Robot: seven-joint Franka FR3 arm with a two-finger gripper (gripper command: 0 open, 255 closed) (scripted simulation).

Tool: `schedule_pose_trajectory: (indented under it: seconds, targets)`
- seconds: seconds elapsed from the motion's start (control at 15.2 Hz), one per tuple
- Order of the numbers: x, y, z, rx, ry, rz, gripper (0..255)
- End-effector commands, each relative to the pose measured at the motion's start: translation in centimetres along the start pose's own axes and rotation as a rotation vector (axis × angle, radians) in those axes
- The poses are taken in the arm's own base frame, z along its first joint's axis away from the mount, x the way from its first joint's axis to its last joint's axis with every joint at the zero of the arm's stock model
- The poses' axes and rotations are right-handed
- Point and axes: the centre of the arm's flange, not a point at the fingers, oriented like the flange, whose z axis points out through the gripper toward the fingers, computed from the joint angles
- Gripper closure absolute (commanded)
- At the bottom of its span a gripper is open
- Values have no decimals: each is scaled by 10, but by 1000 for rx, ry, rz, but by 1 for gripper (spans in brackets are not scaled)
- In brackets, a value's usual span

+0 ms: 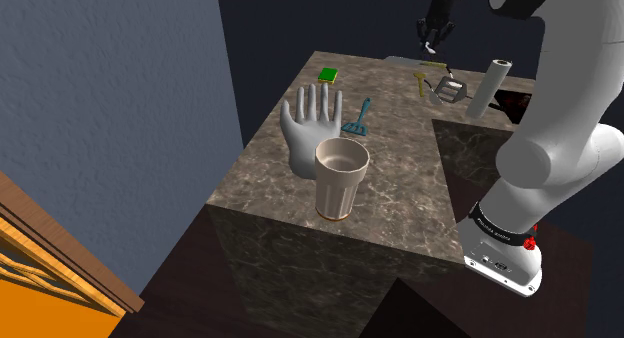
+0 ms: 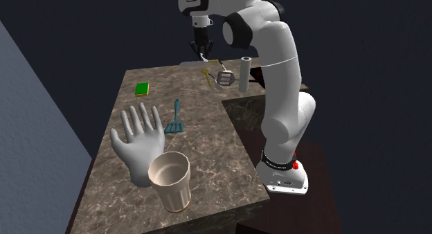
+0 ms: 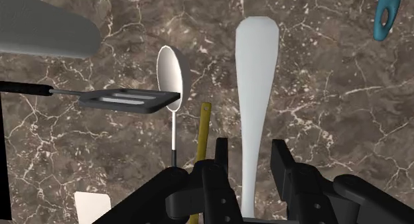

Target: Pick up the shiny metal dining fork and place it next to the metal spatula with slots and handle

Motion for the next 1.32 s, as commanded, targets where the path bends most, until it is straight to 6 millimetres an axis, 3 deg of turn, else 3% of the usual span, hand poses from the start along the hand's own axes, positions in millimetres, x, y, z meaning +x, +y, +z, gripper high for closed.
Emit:
schedule_pose_trajectory:
  seconds: [0.0, 1.25]
  targets:
    - [13, 4, 5, 0, 0, -2, 255]
    - [27, 5, 104, 0, 0, -2, 255]
